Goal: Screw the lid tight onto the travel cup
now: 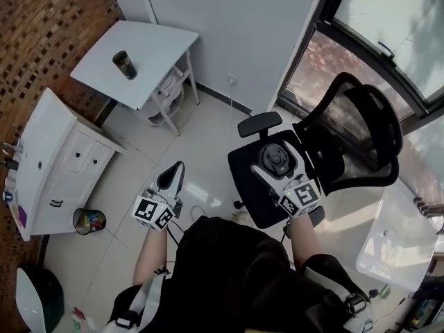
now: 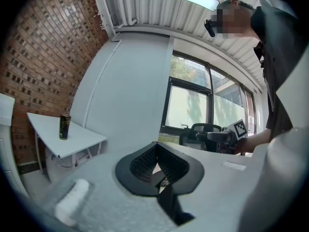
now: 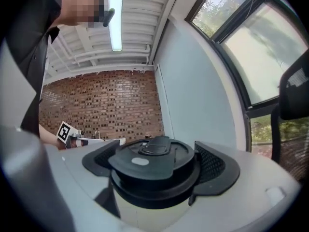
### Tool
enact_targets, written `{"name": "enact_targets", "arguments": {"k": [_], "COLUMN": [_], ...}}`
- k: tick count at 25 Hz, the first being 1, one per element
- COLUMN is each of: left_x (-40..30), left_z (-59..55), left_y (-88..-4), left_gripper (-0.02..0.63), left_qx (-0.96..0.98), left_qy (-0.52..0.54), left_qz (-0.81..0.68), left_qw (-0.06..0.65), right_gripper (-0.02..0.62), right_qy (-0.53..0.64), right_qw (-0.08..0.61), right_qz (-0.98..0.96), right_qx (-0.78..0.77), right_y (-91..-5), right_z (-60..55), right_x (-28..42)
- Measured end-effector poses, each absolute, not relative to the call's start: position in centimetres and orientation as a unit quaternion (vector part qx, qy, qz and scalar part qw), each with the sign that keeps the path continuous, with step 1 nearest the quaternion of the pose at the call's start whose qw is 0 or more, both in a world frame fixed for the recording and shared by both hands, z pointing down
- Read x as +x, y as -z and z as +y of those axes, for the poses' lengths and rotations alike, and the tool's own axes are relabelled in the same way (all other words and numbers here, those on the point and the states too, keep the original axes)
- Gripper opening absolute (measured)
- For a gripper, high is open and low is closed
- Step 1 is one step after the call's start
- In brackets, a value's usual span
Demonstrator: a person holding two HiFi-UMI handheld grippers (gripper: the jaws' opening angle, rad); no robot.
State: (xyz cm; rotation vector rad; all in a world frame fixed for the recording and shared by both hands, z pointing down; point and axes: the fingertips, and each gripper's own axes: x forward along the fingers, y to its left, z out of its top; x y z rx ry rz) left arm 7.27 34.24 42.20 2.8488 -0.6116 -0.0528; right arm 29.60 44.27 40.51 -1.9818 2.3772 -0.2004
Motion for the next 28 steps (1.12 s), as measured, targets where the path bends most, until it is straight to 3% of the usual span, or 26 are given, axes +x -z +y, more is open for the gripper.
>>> {"name": "enact_targets", "arguments": {"k": [17, 28], "left_x": [-7.4, -11.6], "left_z": [26.1, 23.4], "left_y": [-40.2, -42.3], "left_gripper": [0.002, 0.002], "left_qx": [0.947, 0.941], "left_qy": [0.06, 0.044], "left_qz": [-0.3, -0.312], "left_qw": [0.101, 0.121], "right_gripper": [0.479, 0.479], "right_qy": [0.038, 0.046], "right_qw": [0.015, 0.024], "right_qz": [0.844, 0.858], "right_qx": [-0.535, -0.512], "right_y": [-38.4, -38.4], "right_z": [30.9, 27.3], "right_x": [13.0, 8.7]}}
